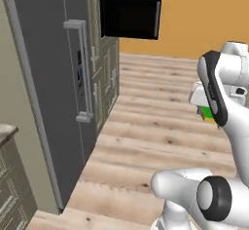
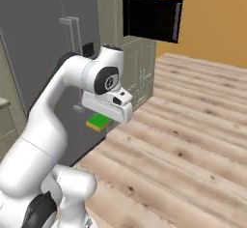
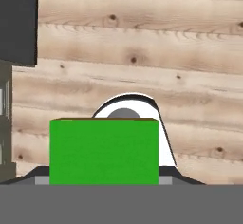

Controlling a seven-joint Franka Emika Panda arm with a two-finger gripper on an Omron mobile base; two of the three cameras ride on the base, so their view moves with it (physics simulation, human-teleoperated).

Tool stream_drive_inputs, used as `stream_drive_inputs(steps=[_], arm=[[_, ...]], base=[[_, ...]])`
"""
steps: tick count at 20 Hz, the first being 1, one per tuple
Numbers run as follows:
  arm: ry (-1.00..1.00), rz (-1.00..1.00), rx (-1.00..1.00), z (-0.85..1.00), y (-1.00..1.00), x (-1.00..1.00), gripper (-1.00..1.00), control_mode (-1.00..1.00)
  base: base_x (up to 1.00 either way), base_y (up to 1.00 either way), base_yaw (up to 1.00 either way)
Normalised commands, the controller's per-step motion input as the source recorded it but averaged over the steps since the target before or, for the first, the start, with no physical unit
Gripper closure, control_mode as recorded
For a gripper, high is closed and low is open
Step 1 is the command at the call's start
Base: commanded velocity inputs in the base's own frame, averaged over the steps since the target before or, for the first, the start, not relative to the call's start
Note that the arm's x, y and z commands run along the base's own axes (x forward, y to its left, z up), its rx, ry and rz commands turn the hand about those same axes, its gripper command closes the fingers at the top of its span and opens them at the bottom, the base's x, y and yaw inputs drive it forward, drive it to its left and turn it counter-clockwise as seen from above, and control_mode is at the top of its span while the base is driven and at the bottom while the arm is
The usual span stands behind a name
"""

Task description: Place the sponge inside the microwave to prepare for sanitizing.

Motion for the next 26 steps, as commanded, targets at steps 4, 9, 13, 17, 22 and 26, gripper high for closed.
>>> stream_drive_inputs(steps=[4,9,13,17,22,26], arm=[[0.0,0.0,0.0,0.0,0.0,0.0,1.0,1.0],[0.0,0.0,0.0,0.0,0.0,0.0,1.0,1.0],[0.0,0.0,0.0,0.0,0.0,0.0,1.0,1.0],[0.0,0.0,0.0,0.0,0.0,0.0,1.0,1.0],[0.0,0.0,0.0,0.0,0.0,0.0,1.0,1.0],[0.0,0.0,0.0,0.0,0.0,0.0,1.0,1.0]], base=[[-0.09,0.0,-0.74],[0.42,0.0,-0.32],[0.74,0.0,-0.02],[0.84,0.0,0.0],[0.87,-0.02,0.0],[0.86,-0.13,0.0]])
